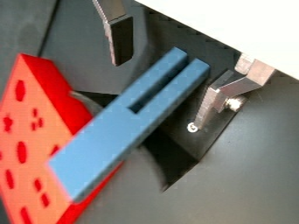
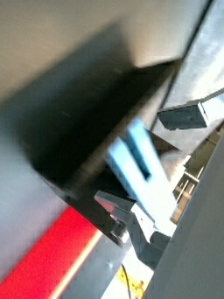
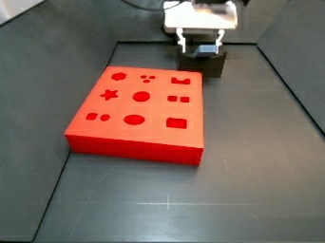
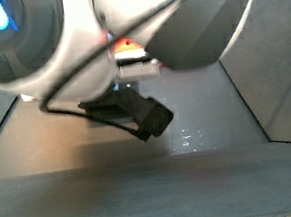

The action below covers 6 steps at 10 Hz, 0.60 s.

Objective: Pick up the double-square object. Move up. Rotate the double-square object. Place the double-square object on the fixture. Regrasp the double-square object. Move to above the board. Insert the double-square object.
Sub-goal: Regrasp the double-square object.

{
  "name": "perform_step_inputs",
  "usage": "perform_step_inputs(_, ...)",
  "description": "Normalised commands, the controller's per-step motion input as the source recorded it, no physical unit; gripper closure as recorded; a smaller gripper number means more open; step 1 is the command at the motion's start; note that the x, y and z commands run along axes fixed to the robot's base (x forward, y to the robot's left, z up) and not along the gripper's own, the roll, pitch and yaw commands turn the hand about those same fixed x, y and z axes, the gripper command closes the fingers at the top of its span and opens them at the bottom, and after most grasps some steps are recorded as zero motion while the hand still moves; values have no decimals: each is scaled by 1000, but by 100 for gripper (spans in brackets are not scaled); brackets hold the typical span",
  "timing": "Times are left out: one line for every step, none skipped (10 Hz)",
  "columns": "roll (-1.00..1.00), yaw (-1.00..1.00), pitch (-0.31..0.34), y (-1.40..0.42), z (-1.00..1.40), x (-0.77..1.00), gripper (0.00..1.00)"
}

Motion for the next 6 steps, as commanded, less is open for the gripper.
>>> perform_step_inputs(31, 8, -25, -5, 1000, -34, 0)
perform_step_inputs(47, 22, -12, -5, 1000, -37, 0)
perform_step_inputs(51, 32, 7, -4, 918, -42, 0)
perform_step_inputs(53, 33, 35, -1, 691, -36, 0)
perform_step_inputs(53, 30, 60, 2, 523, -31, 0)
perform_step_inputs(52, 17, 77, 3, 346, -27, 0)
